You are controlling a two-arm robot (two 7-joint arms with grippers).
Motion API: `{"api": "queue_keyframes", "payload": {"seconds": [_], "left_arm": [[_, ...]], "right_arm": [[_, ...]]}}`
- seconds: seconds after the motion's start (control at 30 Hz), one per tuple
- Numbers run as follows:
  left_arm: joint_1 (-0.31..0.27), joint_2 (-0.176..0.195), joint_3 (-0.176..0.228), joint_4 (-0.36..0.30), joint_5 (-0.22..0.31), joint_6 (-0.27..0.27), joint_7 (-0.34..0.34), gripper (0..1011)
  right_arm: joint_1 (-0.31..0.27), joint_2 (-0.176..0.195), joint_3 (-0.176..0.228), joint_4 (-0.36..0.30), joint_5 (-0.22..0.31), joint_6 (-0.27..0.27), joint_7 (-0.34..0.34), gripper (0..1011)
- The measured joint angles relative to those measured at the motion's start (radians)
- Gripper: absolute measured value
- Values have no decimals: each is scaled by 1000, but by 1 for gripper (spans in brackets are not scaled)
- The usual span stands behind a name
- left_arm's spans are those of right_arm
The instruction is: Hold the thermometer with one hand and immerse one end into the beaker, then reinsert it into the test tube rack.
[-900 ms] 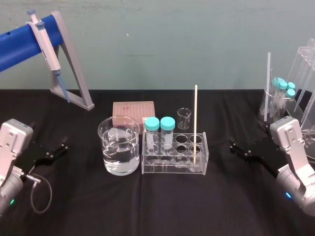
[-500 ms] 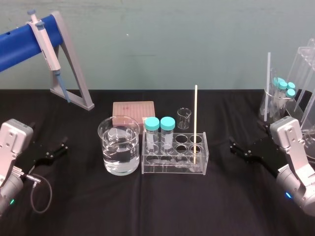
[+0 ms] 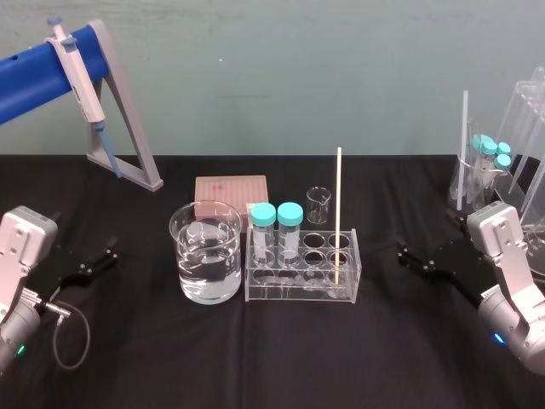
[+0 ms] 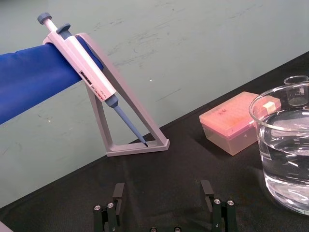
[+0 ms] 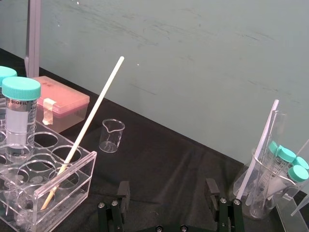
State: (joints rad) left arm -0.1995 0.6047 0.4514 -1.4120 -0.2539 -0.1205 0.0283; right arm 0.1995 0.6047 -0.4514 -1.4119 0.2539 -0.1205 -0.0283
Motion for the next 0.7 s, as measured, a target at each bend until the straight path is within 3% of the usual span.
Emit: {"api": "queue_keyframes", "payload": {"seconds": [0.7], "left_arm": [[0,0,0,0,0,0,0,1004]], "right_arm": [[0,0,0,0,0,0,0,1003]]}}
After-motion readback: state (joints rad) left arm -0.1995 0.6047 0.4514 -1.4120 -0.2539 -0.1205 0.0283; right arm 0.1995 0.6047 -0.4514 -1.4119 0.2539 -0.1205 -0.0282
